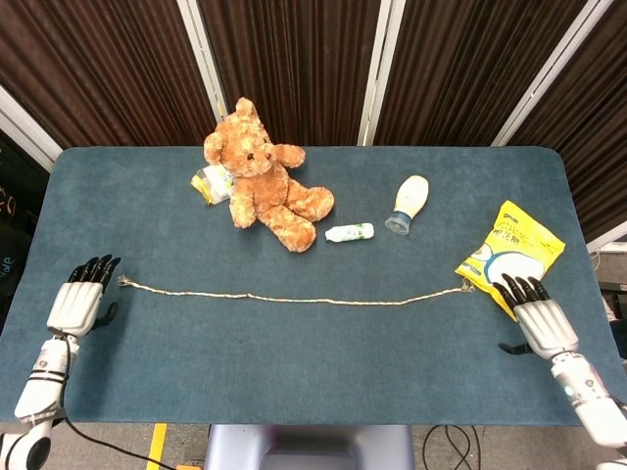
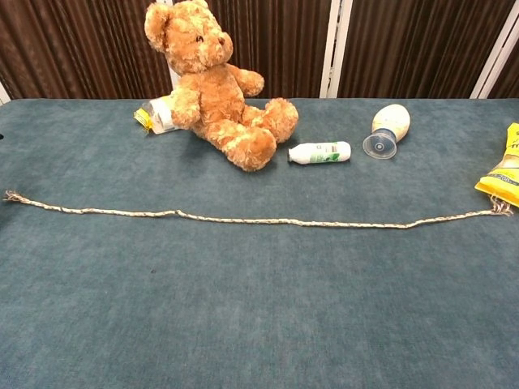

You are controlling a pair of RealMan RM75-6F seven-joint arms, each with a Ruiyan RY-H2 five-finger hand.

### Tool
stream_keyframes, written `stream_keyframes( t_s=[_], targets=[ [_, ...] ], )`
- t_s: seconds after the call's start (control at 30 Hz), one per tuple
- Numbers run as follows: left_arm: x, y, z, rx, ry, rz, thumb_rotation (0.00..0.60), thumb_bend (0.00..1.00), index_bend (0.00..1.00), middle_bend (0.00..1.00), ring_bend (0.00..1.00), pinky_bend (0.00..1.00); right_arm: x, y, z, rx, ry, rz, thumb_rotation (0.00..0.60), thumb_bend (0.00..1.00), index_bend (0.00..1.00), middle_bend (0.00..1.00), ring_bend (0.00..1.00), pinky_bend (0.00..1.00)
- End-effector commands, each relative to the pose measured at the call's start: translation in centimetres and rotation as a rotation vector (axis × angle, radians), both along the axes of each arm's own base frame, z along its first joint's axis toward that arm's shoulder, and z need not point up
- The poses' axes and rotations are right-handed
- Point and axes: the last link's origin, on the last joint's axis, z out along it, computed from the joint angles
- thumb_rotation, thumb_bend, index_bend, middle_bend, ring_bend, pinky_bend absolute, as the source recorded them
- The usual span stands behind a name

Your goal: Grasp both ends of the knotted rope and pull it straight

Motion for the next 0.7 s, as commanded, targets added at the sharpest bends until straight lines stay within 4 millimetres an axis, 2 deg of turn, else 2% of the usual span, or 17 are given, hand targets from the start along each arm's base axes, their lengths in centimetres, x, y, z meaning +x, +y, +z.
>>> stream_keyframes(
  t_s=[0.03, 0.1, 0.23, 0.33, 0.43, 0.7],
  targets=[
    [0.4, -2.5, 1.4, 0.018, -0.045, -0.029, 0.600, 0.43, 0.00, 0.01, 0.00, 0.15, 0.9, 1.8, 1.3, -0.032, -0.069, 0.051, 0.463, 0.17, 0.00, 0.00, 0.00, 0.00],
    [0.6, -4.0, 1.9, 0.016, -0.063, -0.036, 0.600, 0.43, 0.00, 0.01, 0.00, 0.15, 1.4, 2.5, 2.0, -0.081, -0.094, 0.074, 0.464, 0.17, 0.00, 0.00, 0.00, 0.00],
    [1.2, -8.6, 3.2, 0.014, -0.060, -0.063, 0.600, 0.42, 0.00, 0.00, 0.00, 0.13, 2.2, 5.2, 3.7, -0.277, -0.106, 0.116, 0.464, 0.17, 0.00, 0.00, 0.00, 0.00],
    [1.3, -11.8, 4.4, 0.102, -0.056, -0.094, 0.600, 0.42, 0.00, 0.00, 0.00, 0.11, 3.0, 7.5, 4.3, -0.316, -0.083, 0.150, 0.463, 0.17, 0.00, 0.00, 0.00, 0.00],
    [0.7, -14.0, 5.0, 0.137, -0.044, -0.089, 0.600, 0.42, 0.00, 0.00, 0.00, 0.10, 3.7, 9.3, 4.6, -0.334, -0.081, 0.160, 0.464, 0.17, 0.00, 0.00, 0.00, 0.00],
    [0.7, -14.5, 6.1, 0.131, -0.061, -0.116, 0.600, 0.42, 0.00, 0.00, 0.00, 0.08, 3.8, 10.4, 4.7, -0.308, -0.090, 0.128, 0.464, 0.17, 0.00, 0.00, 0.00, 0.00]
  ],
)
